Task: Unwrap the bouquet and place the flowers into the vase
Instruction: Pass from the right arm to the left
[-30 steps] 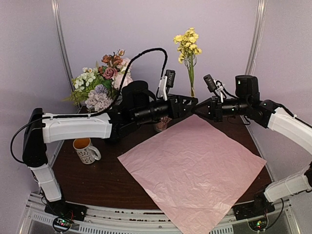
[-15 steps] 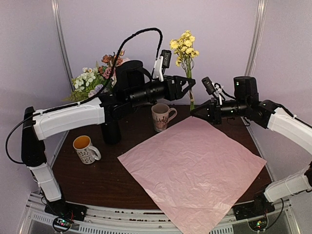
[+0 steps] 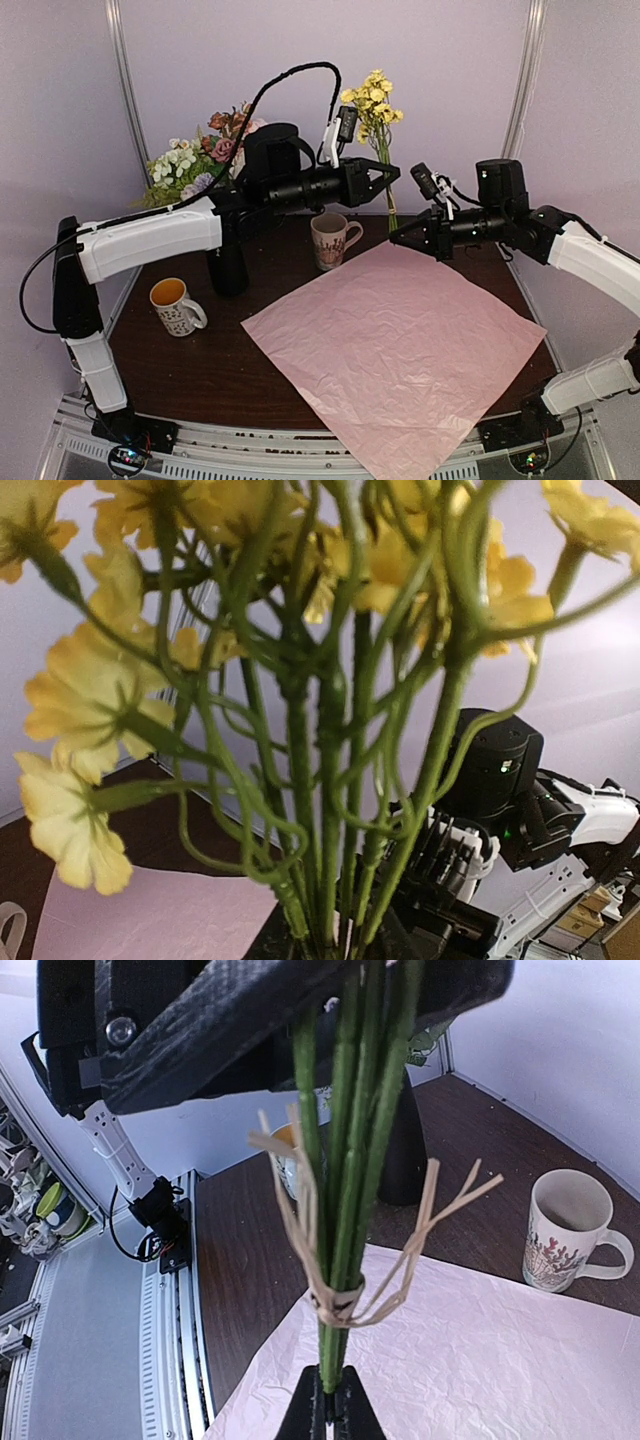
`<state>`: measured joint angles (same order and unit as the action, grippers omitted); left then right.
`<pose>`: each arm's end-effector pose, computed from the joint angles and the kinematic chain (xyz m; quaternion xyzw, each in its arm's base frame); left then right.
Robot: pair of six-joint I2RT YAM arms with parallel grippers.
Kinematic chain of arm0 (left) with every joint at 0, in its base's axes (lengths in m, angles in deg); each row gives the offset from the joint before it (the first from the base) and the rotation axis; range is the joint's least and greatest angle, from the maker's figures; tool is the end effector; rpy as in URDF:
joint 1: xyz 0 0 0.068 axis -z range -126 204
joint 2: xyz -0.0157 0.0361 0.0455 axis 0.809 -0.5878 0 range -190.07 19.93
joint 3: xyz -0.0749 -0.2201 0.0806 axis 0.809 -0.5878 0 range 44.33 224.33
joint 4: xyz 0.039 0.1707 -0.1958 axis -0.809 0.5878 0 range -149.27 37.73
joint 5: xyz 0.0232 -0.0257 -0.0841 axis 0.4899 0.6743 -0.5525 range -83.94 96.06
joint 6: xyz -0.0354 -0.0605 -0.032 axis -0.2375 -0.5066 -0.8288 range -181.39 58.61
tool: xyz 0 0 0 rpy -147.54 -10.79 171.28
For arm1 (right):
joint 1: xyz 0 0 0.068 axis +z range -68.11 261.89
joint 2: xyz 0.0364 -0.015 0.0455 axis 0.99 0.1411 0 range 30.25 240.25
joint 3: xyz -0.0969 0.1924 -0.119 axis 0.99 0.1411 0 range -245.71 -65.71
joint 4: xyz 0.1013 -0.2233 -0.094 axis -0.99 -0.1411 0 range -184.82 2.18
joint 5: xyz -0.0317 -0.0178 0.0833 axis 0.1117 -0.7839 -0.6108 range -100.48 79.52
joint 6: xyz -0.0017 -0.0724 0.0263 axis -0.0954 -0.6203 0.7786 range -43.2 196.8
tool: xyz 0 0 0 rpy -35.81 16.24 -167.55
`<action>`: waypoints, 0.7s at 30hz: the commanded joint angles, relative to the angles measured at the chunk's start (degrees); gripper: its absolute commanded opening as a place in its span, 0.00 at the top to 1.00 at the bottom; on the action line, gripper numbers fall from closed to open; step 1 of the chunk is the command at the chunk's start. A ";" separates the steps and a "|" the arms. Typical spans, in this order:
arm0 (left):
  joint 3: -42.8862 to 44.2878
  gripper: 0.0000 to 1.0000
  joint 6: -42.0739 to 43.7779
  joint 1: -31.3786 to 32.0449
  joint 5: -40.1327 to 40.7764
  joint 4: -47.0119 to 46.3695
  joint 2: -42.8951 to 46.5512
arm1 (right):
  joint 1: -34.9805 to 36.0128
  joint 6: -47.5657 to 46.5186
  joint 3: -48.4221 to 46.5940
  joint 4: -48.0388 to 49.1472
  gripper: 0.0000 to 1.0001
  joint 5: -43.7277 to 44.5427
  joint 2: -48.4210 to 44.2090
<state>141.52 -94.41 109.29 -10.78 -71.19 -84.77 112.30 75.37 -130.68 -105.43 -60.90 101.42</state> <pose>0.2512 -0.3959 0.3799 0.2353 0.6387 -0.5769 0.4515 0.2339 0.1959 0.3234 -0.4315 0.6651 0.4691 0.3890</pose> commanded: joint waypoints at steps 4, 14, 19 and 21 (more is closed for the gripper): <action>1.16 0.71 -1.24 -1.09 -2.44 -2.55 -0.20 | 0.70 -1.45 0.17 -0.23 1.00 0.67 -0.07; 0.51 0.60 -1.00 -2.14 -2.43 -4.58 0.82 | 0.94 -2.16 0.38 -0.68 1.00 0.94 0.58; 0.15 0.61 -1.06 -2.59 -2.95 -5.58 1.27 | 1.05 -2.17 0.21 -0.76 1.00 0.76 1.05; -0.42 0.62 -0.92 -2.79 -2.65 -6.10 1.72 | 1.16 -2.17 0.22 -0.76 1.00 0.80 1.07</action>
<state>141.52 -95.44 107.38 -12.85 -73.01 -84.90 112.83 73.95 -130.68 -106.43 -60.44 102.34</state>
